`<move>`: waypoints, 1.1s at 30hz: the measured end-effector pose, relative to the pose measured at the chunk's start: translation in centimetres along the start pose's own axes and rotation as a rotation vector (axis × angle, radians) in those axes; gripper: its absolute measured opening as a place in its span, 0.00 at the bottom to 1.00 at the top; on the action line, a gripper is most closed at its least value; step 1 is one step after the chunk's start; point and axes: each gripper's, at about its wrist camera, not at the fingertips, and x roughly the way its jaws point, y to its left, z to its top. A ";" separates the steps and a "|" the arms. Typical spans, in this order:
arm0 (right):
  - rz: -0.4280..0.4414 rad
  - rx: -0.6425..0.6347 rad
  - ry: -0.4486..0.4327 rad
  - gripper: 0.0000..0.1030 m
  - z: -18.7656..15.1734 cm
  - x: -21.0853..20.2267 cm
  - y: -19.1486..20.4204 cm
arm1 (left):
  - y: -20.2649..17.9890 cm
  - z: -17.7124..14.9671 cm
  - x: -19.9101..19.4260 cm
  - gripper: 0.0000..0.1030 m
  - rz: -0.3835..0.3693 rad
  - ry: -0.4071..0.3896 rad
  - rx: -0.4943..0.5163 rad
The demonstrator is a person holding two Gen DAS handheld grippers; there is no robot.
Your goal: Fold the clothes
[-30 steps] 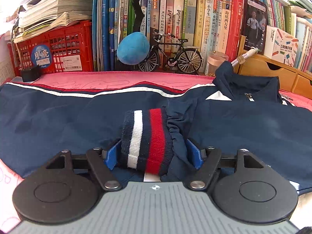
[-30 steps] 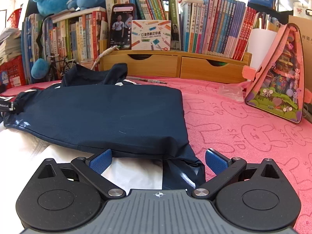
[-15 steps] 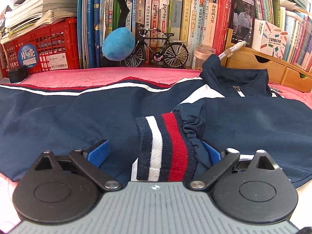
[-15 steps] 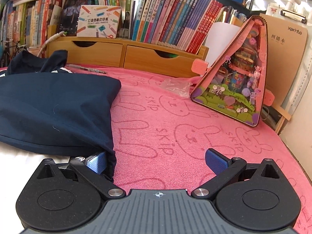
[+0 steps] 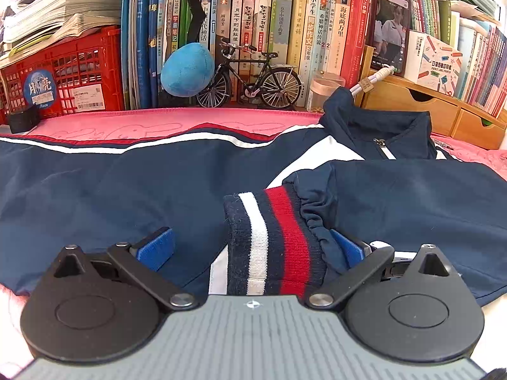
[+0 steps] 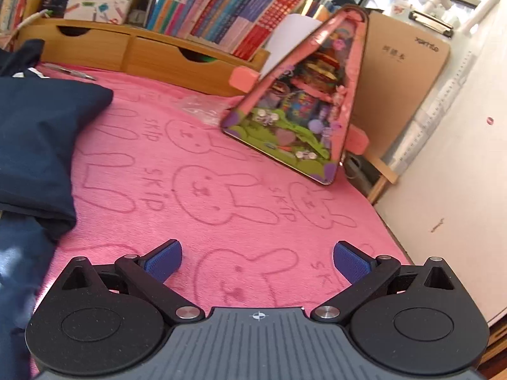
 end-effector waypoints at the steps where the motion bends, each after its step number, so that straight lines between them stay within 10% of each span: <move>1: 0.055 0.037 -0.001 1.00 -0.3 -0.4 -0.8 | 0.0 0.0 0.0 1.00 -0.001 -0.001 -0.002; 7: 0.437 0.189 -0.138 1.00 1.9 -4.1 -0.3 | -0.1 0.0 0.1 1.00 0.002 0.002 0.004; 14: 0.818 0.094 -0.100 0.99 7.9 -4.0 12.0 | -0.3 0.1 0.2 1.00 0.010 0.011 0.027; 18: 0.785 0.052 -0.016 0.99 7.8 -2.5 15.6 | -0.3 0.0 0.2 1.00 0.008 0.011 0.027; 26: 0.394 0.088 -0.003 1.00 4.3 1.4 8.8 | -0.6 0.1 0.1 1.00 -0.027 0.014 0.054; 33: 0.362 0.188 0.034 1.00 3.6 2.4 5.3 | -0.6 0.1 0.2 1.00 -0.025 0.015 0.054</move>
